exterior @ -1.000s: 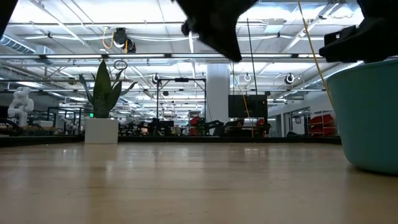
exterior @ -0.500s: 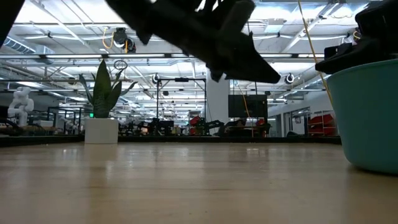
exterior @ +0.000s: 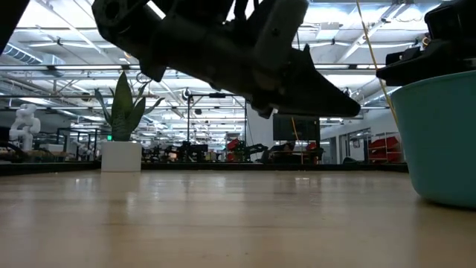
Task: Nest measuring cups in basket
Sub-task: Adjust the green bin
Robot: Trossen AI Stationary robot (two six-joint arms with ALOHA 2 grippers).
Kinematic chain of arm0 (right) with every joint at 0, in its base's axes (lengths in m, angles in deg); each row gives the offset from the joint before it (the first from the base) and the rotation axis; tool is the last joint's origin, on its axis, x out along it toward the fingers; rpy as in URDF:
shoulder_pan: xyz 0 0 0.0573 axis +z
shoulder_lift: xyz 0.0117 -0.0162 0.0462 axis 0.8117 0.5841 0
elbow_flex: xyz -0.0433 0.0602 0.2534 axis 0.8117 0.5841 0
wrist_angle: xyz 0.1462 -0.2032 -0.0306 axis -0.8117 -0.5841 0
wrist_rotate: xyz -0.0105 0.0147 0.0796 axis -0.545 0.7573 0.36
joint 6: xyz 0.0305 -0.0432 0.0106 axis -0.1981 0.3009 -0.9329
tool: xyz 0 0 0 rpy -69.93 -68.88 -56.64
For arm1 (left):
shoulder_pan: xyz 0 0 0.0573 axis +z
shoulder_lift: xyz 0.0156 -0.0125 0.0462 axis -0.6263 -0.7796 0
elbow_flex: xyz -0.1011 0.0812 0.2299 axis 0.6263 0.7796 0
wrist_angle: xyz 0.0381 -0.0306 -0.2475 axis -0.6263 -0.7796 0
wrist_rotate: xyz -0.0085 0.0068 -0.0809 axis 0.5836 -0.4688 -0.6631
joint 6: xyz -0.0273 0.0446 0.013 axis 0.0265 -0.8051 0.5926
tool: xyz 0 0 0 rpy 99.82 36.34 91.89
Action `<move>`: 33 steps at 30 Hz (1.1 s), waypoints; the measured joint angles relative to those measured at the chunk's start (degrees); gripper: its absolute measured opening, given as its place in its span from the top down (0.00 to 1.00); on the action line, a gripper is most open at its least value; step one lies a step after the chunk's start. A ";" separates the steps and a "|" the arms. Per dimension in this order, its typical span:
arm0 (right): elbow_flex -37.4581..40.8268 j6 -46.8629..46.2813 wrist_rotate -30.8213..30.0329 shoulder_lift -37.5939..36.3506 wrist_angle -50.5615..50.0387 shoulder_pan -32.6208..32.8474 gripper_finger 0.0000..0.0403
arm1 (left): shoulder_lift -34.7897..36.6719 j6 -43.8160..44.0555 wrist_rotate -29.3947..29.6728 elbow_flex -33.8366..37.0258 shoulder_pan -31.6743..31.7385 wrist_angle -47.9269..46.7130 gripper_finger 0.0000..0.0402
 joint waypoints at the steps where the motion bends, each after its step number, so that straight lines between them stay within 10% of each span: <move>1: 0.00 -0.01 0.04 0.00 0.18 0.00 0.95 | -0.23 0.13 0.71 -0.01 -0.17 -0.03 0.95; 33: 0.07 0.98 -0.07 -0.26 2.61 0.02 0.95 | -9.94 5.25 -2.08 -9.28 -2.94 9.90 0.95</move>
